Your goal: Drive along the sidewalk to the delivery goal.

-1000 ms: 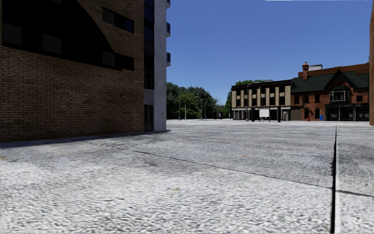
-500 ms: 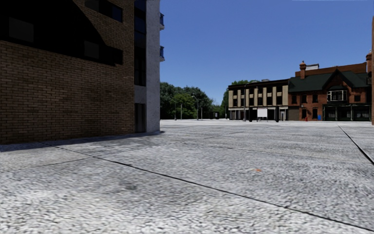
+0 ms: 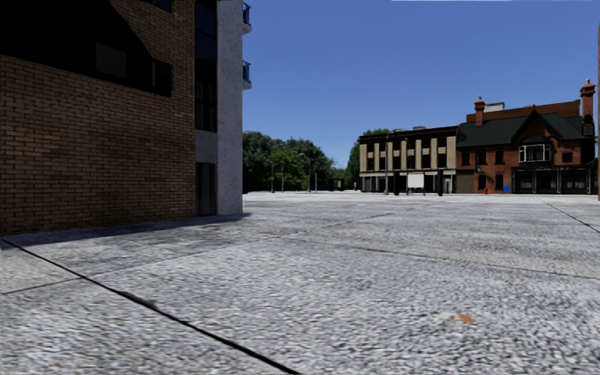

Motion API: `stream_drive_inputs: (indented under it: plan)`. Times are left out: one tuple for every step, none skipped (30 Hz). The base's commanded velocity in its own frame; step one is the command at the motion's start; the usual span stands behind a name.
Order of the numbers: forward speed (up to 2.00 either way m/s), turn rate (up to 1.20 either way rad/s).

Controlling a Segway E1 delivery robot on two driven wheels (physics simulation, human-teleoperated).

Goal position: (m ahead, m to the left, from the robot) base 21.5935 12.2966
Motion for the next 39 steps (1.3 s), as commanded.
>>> stream_drive_inputs:
  plan:
    - [2.0,-0.17]
    - [2.0,-0.07]
    - [2.0,0.0]
    - [2.0,0.0]
    - [2.0,0.0]
    - [2.0,0.0]
    - [2.0,0.0]
    - [2.0,0.0]
    - [2.0,0.0]
    - [2.0,0.0]
    - [2.0,0.0]
    - [2.0,0.0]
    - [2.0,0.0]
    - [2.0,0.0]
    - [2.0,0.0]
    - [2.0,0.0]
    - [2.0,0.0]
    - [2.0,0.0]
    - [2.0,0.0]
    - [2.0,0.0]
    - [2.0,0.0]
    - [2.0,0.0]
    - [2.0,0.0]
    - [2.0,0.0]
    - [2.0,0.0]
    - [2.0,0.0]
    - [2.0,0.0]
    - [2.0,0.0]
    - [2.0,0.0]
    - [2.0,0.0]
    - [2.0,0.0]
    - [2.0,0.0]
    - [2.0,0.0]
    - [2.0,0.0]
    - [2.0,0.0]
    - [2.0,0.0]
    - [2.0,0.0]
    - [2.0,0.0]
    - [2.0,0.0]
